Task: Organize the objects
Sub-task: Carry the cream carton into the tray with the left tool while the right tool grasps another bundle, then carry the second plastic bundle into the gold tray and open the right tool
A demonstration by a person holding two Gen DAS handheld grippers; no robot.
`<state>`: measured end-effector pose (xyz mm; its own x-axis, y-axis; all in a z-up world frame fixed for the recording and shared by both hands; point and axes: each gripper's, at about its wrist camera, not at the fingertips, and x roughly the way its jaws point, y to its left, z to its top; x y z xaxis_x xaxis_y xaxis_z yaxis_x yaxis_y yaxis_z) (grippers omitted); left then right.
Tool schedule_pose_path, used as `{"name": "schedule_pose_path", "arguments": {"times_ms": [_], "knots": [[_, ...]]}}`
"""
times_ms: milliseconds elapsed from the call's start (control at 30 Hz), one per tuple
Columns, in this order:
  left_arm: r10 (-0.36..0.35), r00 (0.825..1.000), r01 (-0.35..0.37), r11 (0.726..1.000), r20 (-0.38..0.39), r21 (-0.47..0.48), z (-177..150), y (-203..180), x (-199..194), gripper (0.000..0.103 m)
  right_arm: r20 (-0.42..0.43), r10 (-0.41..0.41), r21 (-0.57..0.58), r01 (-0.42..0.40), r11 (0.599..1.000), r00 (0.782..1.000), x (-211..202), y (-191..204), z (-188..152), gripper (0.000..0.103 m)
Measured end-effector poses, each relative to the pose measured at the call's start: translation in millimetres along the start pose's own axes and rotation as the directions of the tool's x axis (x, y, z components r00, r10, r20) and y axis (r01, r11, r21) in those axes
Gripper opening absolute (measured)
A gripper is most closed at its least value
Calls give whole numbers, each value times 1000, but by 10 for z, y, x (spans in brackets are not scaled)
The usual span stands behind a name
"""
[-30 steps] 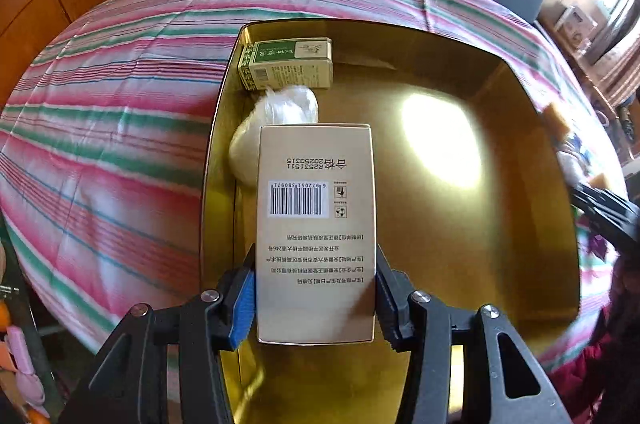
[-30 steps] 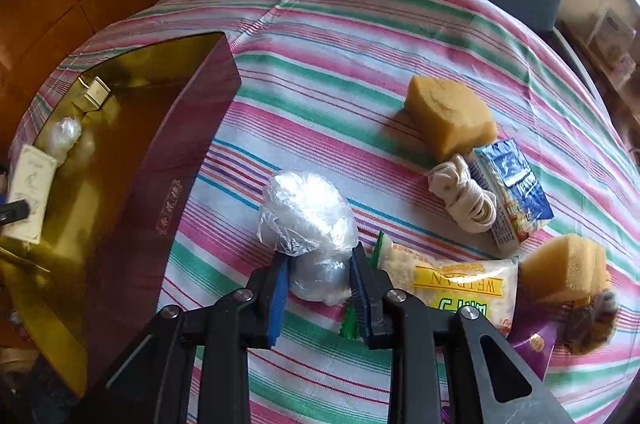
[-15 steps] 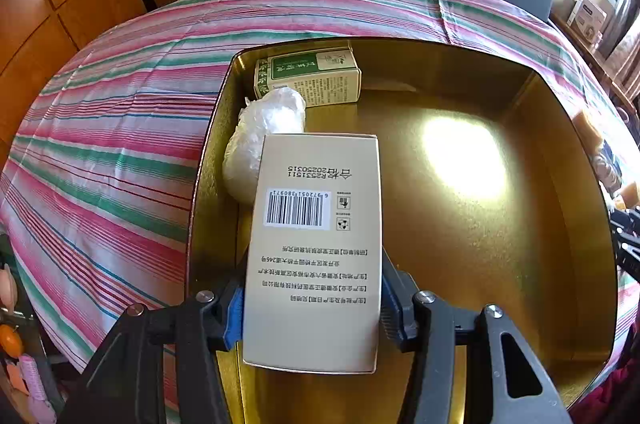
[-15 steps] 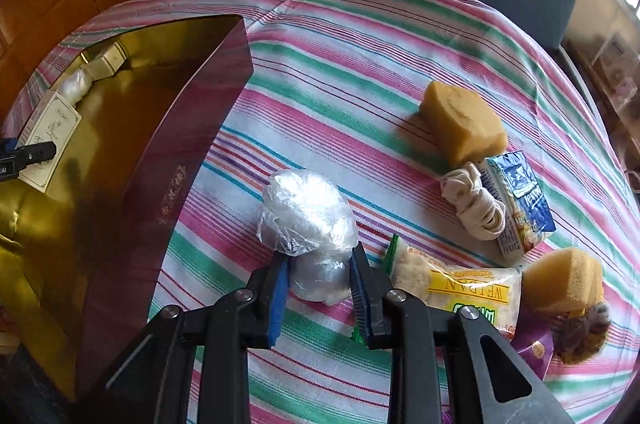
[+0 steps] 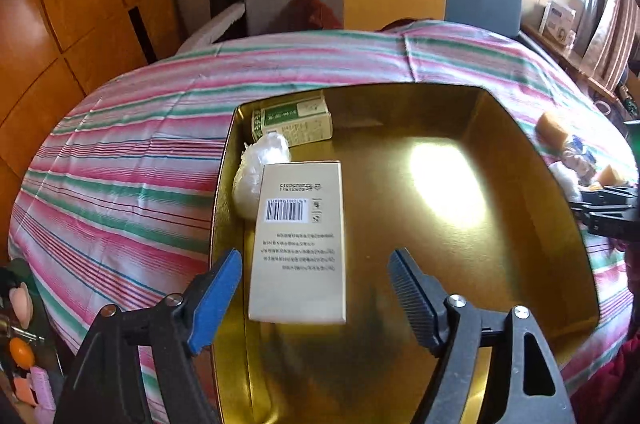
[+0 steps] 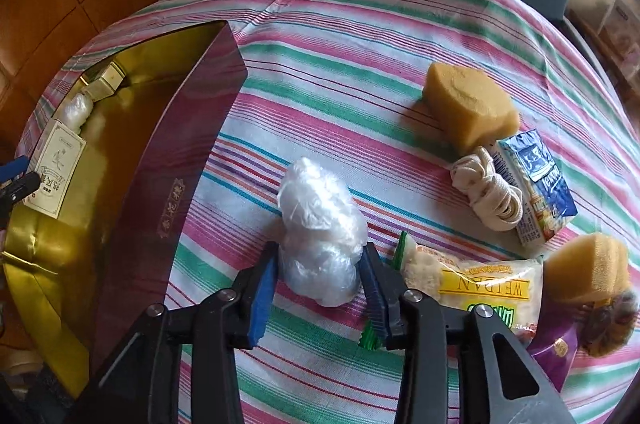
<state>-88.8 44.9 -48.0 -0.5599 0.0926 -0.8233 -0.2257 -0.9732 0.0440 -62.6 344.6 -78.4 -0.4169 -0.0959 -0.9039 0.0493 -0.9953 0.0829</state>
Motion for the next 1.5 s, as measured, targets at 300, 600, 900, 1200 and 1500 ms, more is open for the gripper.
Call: {"name": "schedule_pose_path", "arguments": {"times_ms": [300, 600, 900, 1200, 1500], "knots": [[-73, 997, 73, 994, 12, -79, -252, 89, -243, 77, 14, 130, 88, -131, 987, 991, 9, -97, 39, 70], [-108, 994, 109, 983, 15, -145, -382, 196, -317, 77, 43, 120, 94, -124, 988, 992, -30, -121, 57, 75], [43, 998, -38, 995, 54, -90, -399, 135, -441, 77, 35, -4, -8, 4, 1000, 999, 27, 27, 68, 30], [82, 993, -75, 993, 80, -85, -443, 181, -536, 77, 39, -9, -8, 9, 1000, 999, 51, 25, 51, 30], [87, 993, -79, 992, 74, -98, -510, 246, -553, 77, 46, -9, -11, 10, 1000, 999, 59, 36, 26, 30]]}}
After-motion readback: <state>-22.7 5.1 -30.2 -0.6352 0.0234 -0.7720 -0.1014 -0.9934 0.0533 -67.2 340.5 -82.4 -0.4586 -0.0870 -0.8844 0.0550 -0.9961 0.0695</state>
